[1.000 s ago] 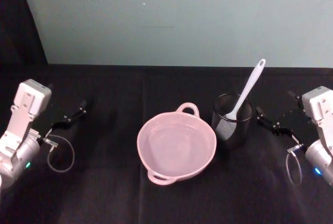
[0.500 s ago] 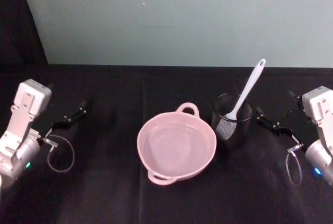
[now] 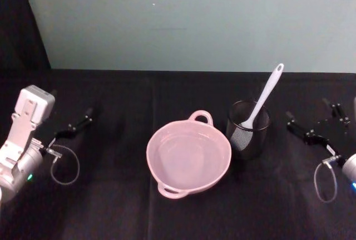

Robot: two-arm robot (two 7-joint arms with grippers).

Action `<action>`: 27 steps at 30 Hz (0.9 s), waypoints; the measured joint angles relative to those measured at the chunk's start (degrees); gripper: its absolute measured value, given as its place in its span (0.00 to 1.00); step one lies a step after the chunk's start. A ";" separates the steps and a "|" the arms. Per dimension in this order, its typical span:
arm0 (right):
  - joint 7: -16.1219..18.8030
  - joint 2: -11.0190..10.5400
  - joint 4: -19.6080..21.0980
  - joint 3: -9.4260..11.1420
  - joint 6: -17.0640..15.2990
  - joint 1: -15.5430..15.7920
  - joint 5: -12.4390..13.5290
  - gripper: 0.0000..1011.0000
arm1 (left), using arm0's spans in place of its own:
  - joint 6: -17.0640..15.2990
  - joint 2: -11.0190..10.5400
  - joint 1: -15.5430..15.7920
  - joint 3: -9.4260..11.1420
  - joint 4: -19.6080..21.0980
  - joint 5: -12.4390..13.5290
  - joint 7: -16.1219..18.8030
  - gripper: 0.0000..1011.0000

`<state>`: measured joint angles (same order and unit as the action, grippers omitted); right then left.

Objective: Use the one hand to pick up the spoon and stir the clear water in the bowl.

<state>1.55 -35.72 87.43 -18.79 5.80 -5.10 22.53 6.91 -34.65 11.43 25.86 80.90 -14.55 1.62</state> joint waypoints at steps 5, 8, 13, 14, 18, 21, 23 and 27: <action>3.80 0.46 1.54 3.11 -1.96 1.35 6.77 0.99 | 0.00 0.00 0.00 0.00 0.00 0.00 0.00 0.99; 7.69 1.71 1.68 5.44 -4.51 1.31 13.07 0.99 | 0.00 0.00 0.00 0.00 0.00 0.00 0.00 0.99; 12.80 3.46 0.59 7.41 -8.73 0.01 20.25 0.99 | 0.00 0.00 0.00 0.00 0.00 0.00 0.00 0.99; 13.67 3.73 0.27 7.60 -9.60 -0.32 21.32 0.99 | 0.00 0.00 0.00 0.00 0.00 0.00 0.00 0.99; 16.84 4.94 -1.63 7.79 -13.18 -2.38 25.40 0.99 | 0.00 0.00 0.00 0.00 0.00 0.00 0.00 0.99; 19.35 5.81 -4.17 7.22 -16.21 -4.85 29.27 0.99 | 0.00 0.00 0.00 0.00 0.00 0.00 0.00 0.99; 20.35 6.21 -5.37 6.92 -17.34 -6.02 30.71 0.99 | 0.00 0.00 0.00 0.00 0.00 -0.01 0.00 0.99; 23.23 7.10 -8.87 6.03 -19.49 -8.94 33.77 0.99 | 0.00 0.00 0.00 0.00 0.00 0.00 0.00 0.99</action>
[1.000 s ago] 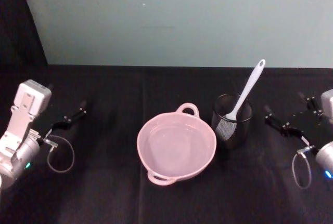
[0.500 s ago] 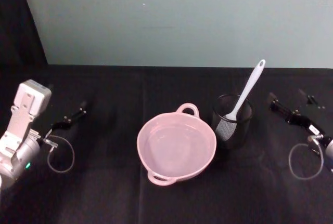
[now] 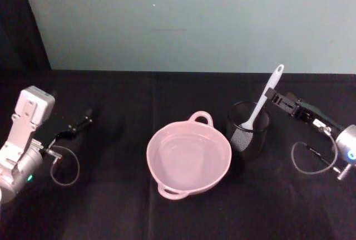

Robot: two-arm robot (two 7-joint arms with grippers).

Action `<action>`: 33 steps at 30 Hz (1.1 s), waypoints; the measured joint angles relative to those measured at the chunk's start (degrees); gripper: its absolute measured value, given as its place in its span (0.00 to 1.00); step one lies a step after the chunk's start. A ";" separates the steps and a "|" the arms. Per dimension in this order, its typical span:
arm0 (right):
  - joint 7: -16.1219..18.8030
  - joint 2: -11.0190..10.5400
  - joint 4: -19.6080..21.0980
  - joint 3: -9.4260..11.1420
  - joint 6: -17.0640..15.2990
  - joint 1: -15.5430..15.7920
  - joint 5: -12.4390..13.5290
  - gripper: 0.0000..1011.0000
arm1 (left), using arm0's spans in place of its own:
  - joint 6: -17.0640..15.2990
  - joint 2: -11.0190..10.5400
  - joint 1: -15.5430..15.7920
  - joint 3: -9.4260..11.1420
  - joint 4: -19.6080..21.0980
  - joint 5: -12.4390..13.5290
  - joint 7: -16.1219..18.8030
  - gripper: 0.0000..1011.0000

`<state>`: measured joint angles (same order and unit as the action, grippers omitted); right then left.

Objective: Use the one hand to pick up the spoon and stir the clear water in the bowl.

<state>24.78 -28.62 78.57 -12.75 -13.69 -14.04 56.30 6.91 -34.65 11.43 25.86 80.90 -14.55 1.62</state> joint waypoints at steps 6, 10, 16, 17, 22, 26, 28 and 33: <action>5.09 1.18 -6.12 -1.71 -0.52 -4.25 2.34 0.99 | 0.00 0.00 0.00 0.00 0.00 0.00 0.00 0.99; 8.26 1.72 -9.60 -2.77 0.66 -6.62 2.84 0.99 | 0.00 0.00 0.00 0.00 0.00 0.00 0.00 0.99; 12.08 2.27 -13.76 -4.17 2.68 -9.59 3.16 0.99 | 0.00 0.00 0.00 0.00 0.00 0.00 0.00 0.99; 12.34 2.29 -14.11 -4.35 2.75 -9.87 3.22 0.99 | 0.00 0.00 0.00 0.00 0.00 0.00 0.00 0.99; 13.40 2.27 -15.72 -5.44 2.77 -11.34 3.64 0.99 | 0.00 0.00 0.00 0.00 0.00 0.00 0.00 0.99; 13.53 2.17 -16.20 -6.07 2.74 -11.81 3.97 0.92 | 0.00 0.00 0.00 0.00 0.00 0.00 0.00 0.99; 13.73 2.04 -16.54 -6.55 2.69 -12.08 4.14 0.86 | 0.00 0.00 0.00 0.00 0.00 0.00 0.00 0.99; 14.63 1.82 -17.79 -7.58 2.61 -12.88 4.54 0.70 | 0.00 0.00 0.00 0.00 0.00 0.00 0.00 0.99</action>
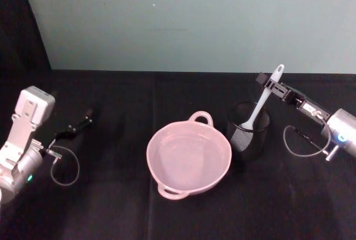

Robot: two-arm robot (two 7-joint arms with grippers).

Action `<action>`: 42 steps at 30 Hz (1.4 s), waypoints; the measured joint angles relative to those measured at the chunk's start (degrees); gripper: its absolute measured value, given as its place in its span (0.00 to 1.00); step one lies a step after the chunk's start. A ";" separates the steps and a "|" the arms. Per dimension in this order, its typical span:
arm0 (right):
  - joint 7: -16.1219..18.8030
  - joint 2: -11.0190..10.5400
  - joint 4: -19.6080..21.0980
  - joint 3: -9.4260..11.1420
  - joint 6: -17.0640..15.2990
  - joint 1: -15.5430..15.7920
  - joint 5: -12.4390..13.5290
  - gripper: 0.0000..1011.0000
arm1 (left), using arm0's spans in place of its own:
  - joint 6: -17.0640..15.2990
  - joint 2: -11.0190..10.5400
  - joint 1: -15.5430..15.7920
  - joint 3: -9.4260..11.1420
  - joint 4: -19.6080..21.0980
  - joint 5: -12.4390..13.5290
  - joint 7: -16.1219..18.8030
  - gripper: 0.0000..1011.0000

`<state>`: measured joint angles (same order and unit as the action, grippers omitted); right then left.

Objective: Use the one hand to pick up the spoon and stir the clear water in the bowl.

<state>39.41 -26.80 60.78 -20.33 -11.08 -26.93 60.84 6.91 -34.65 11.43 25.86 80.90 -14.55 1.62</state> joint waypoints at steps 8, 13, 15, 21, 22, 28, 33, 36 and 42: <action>0.53 -0.46 -0.47 -0.98 0.43 -0.48 0.68 0.47 | 0.00 0.00 0.00 0.00 0.00 0.00 0.00 0.99; 0.30 -1.04 0.16 -1.36 1.22 -0.37 0.81 0.33 | 0.00 0.00 0.00 0.00 0.00 0.00 0.00 0.99; 0.16 -1.42 0.70 -1.53 1.93 -0.20 0.71 0.24 | 0.00 0.00 0.00 0.00 0.00 0.00 0.00 0.99; -0.88 -2.59 2.73 -2.04 4.36 0.38 -1.17 0.12 | 0.00 0.00 0.00 0.00 0.00 0.00 0.00 0.99; -1.21 -2.98 3.60 -2.20 5.08 0.60 -2.02 0.12 | 0.00 0.00 0.00 0.00 0.00 0.00 0.00 0.99; -3.08 -4.63 7.55 -2.61 7.76 1.46 -5.91 0.12 | 0.00 0.00 0.00 0.00 0.00 0.00 0.00 0.99; -4.85 -6.29 11.99 -2.62 9.79 2.32 -9.75 0.12 | 0.00 0.00 0.00 0.00 0.00 0.00 0.00 0.99; -5.85 -7.51 15.62 -2.35 10.47 2.92 -11.91 0.12 | 0.00 0.00 0.00 0.00 0.00 0.00 0.00 0.99; -7.11 -9.93 22.85 -1.82 9.94 3.51 -15.49 0.12 | 0.00 0.00 0.00 0.00 0.00 0.00 0.00 0.99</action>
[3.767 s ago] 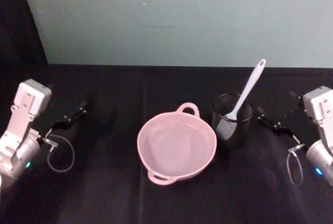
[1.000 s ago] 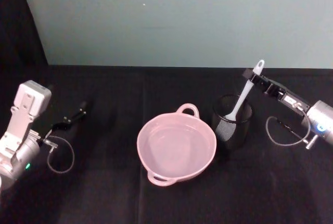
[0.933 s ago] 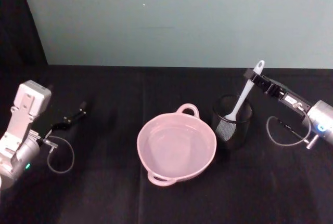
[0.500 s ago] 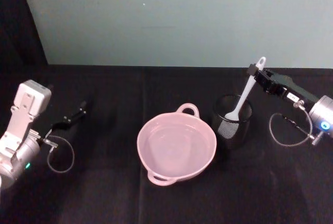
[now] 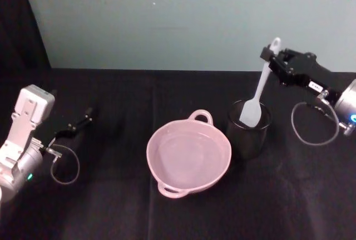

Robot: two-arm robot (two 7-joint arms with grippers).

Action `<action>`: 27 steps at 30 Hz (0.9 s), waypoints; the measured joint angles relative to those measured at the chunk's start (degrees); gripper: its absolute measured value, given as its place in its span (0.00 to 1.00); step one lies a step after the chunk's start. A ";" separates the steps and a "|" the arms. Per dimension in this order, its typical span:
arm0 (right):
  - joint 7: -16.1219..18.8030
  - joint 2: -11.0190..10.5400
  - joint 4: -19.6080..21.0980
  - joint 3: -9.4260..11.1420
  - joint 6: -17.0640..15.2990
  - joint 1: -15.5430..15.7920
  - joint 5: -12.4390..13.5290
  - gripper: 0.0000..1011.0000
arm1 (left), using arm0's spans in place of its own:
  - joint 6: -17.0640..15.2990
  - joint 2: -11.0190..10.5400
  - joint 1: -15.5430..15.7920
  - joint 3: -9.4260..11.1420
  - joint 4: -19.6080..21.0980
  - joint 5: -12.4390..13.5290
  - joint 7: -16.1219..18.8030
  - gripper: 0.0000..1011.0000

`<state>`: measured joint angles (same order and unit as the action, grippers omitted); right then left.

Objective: Use the one hand to pick up the spoon and stir the clear water in the bowl.

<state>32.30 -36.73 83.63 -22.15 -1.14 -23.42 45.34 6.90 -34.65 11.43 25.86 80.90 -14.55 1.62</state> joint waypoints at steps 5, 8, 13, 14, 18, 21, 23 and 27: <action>-0.61 -1.36 4.15 0.26 -1.05 -0.09 -2.28 0.12 | 0.00 0.00 0.00 0.00 0.00 0.00 0.00 0.99; -0.76 -1.88 5.98 0.43 -1.75 -0.39 -3.38 0.12 | 0.00 0.00 0.00 0.00 0.00 0.00 0.00 0.99; -1.00 -2.05 7.03 0.61 -2.45 -0.64 -4.18 0.12 | 0.00 0.00 0.00 0.00 0.00 0.00 0.00 0.99; -1.00 -2.05 7.03 0.61 -2.45 -0.64 -4.18 0.12 | 0.01 0.00 0.00 0.00 0.00 0.00 0.00 0.99; -1.00 -2.03 6.82 0.61 -2.39 -0.64 -4.11 0.12 | 0.00 0.00 0.00 0.00 0.00 0.00 0.00 0.99; -1.00 -2.02 6.72 0.61 -2.33 -0.64 -4.02 0.12 | 0.00 0.00 0.00 0.00 0.00 0.00 0.00 0.99; -1.00 -2.01 6.69 0.61 -2.29 -0.63 -3.99 0.12 | 0.00 0.00 0.00 0.00 0.00 0.00 0.00 0.99; -0.99 -1.99 6.59 0.59 -2.21 -0.61 -3.93 0.12 | 0.00 0.00 0.00 0.00 0.00 0.00 0.00 0.99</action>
<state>31.31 -38.72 90.22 -21.56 -3.35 -24.03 41.41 6.91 -34.65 11.43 25.86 80.90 -14.55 1.62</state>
